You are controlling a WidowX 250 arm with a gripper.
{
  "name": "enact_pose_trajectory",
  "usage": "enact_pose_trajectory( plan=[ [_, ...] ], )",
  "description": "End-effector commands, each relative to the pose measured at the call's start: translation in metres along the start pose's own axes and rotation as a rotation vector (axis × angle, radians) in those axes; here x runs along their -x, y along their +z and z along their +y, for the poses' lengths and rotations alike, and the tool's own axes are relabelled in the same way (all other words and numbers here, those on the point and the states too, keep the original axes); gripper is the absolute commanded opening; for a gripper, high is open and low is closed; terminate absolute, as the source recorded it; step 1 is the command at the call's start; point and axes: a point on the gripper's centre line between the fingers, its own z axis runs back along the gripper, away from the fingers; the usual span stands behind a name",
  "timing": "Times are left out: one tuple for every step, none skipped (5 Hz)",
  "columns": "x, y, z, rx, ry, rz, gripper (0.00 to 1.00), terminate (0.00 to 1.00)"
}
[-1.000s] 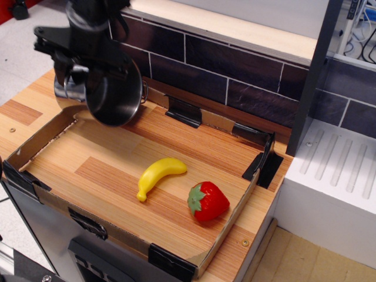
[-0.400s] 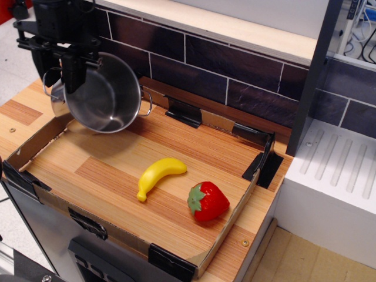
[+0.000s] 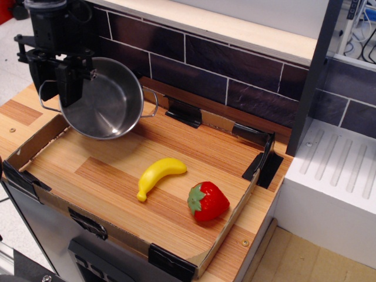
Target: Upright metal pot
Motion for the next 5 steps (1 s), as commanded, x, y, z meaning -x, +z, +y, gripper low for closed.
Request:
enact_pose_trajectory(
  plan=[
    [-0.031,0.003,0.013,0.11,0.049,0.129,0.0,0.0],
    [-0.042,0.004,0.011,0.142,0.077,0.173,0.0,0.0],
    [-0.039,0.004,0.009,0.041,0.075,0.06,0.0,0.0],
    [-0.038,0.006,0.011,-0.079,0.127,-0.081,1.0,0.0],
    [-0.035,0.014,0.009,-0.129,0.141,-0.167,1.0,0.0]
  ],
)
